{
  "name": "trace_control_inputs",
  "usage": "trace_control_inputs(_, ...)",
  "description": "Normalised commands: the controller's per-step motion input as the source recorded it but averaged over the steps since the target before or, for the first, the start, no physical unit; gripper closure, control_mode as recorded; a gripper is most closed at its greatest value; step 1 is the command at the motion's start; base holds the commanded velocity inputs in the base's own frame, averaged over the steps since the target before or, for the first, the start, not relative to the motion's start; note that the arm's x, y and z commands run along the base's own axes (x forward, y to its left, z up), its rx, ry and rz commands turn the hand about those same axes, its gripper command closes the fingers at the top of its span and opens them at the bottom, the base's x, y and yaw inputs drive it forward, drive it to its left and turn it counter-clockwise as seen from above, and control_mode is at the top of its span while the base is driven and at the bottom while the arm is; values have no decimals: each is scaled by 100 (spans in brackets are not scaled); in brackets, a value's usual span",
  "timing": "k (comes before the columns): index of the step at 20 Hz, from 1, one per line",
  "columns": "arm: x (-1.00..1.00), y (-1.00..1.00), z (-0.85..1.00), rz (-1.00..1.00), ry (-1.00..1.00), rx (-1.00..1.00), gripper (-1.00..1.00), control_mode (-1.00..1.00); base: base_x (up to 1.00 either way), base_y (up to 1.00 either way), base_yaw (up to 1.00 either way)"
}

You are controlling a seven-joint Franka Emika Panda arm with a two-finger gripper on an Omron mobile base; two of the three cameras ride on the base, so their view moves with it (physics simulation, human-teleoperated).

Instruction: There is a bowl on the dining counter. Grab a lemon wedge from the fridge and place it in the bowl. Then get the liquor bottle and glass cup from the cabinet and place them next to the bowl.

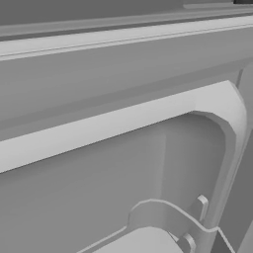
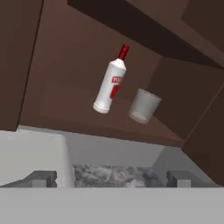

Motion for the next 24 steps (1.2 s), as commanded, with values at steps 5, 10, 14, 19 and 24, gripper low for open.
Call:
trace_control_inputs(5, 7, 25, 12, -4, -21, 24, -100, -100, 0, 0, 0)
trace_control_inputs(10, 22, 5, 37, -1, -7, 28, -100, -100, 0, 0, 0)
trace_control_inputs(14, 31, 0, 38, 0, 0, 7, -100, -100, 0, 0, 0)
trace_control_inputs(19, 11, 0, 45, 0, 0, 0, -100, -100, 0, 0, 0)
trace_control_inputs(24, 0, 0, 34, 0, 0, 0, -100, -100, 0, 0, 0)
